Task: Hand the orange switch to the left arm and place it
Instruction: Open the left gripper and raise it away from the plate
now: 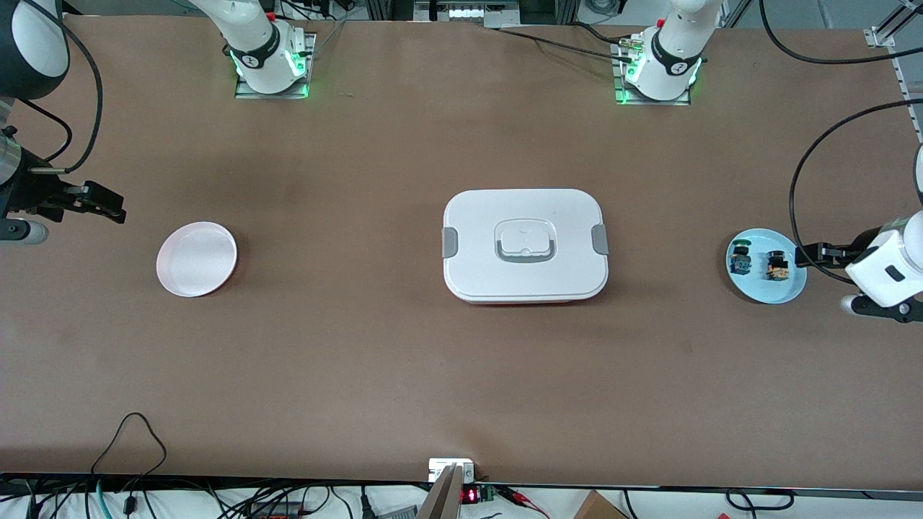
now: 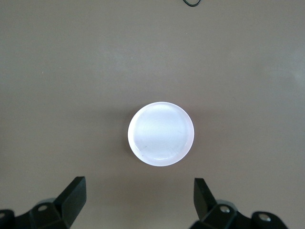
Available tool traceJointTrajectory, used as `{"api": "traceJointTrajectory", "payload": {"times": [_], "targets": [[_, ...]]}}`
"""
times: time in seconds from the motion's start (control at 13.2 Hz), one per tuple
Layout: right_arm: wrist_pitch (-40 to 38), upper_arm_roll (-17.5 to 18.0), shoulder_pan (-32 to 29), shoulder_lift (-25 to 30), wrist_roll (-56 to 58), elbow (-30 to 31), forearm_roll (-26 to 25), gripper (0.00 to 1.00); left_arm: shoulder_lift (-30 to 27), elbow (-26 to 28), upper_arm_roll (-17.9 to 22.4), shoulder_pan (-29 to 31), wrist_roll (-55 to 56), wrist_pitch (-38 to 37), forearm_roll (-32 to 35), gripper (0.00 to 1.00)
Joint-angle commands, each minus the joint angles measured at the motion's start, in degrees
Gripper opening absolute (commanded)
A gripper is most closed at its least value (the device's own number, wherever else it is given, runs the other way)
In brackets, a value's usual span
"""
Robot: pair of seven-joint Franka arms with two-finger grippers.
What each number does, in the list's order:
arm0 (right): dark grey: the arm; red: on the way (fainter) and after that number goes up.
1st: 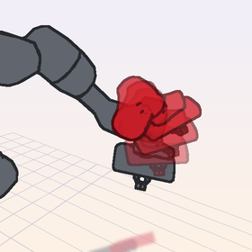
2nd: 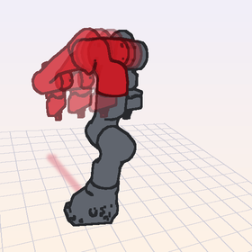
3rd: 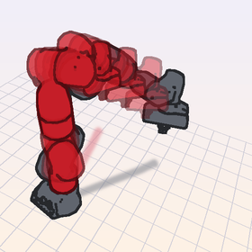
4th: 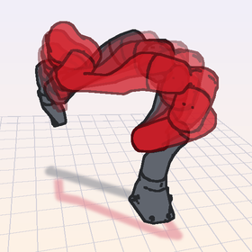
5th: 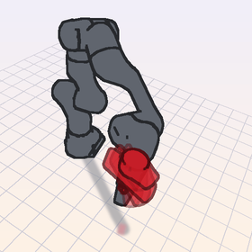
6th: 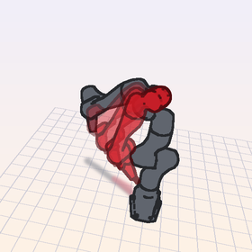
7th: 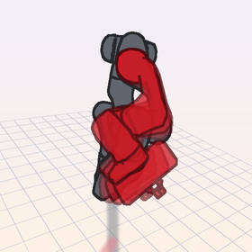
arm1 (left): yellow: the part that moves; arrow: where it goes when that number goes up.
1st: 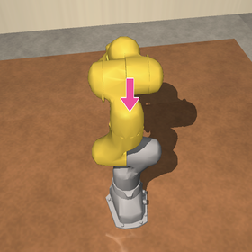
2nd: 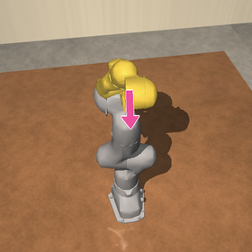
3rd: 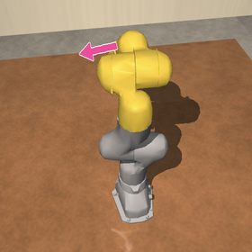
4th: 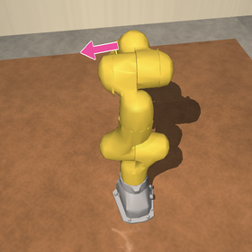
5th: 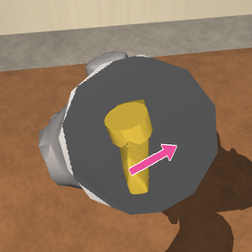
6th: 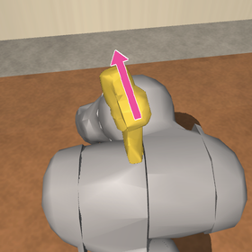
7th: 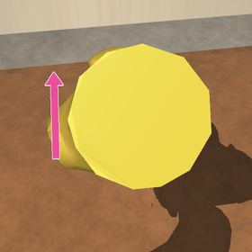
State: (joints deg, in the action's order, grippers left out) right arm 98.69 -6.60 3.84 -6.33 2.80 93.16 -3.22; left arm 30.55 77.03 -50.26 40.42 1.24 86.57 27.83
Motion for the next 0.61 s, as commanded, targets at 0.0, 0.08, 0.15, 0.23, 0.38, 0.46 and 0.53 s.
{"api": "traceJointTrajectory", "payload": {"times": [0.0,0.08,0.15,0.23,0.38,0.46,0.53], "targets": [[0.1,0.4,-0.8,0.8,1.1,0.5,0.0,1.0,-5.0,-1.2,0.9,-3.8,-2.1,-2.3,-4.7,1.0],[0.1,0.5,-0.5,0.8,1.3,0.4,0.0,1.0,-7.2,-1.3,3.5,-6.9,-2.3,-2.7,-5.5,1.0],[0.1,0.5,-0.5,0.8,0.9,-0.3,0.0,1.0,-9.8,-1.1,7.5,-10.2,-2.4,-2.7,-8.5,1.0],[0.0,0.6,-0.5,0.8,0.8,-0.8,0.1,1.0,-12.6,-0.8,13.5,-14.3,-2.6,-2.7,-12.5,1.0],[0.0,0.6,-0.5,1.1,-0.9,-1.2,0.1,1.0,-16.9,0.2,28.4,-24.1,-5.3,-2.7,-19.2,1.0],[-0.1,0.6,-0.5,1.1,-2.6,-1.7,0.1,1.0,-18.8,1.7,35.5,-28.0,-7.8,-2.7,-22.9,1.0],[-0.2,0.7,-0.4,1.0,-2.9,-2.4,0.1,1.0,-20.4,3.7,41.8,-31.4,-9.0,-2.4,-25.9,1.0]]}}
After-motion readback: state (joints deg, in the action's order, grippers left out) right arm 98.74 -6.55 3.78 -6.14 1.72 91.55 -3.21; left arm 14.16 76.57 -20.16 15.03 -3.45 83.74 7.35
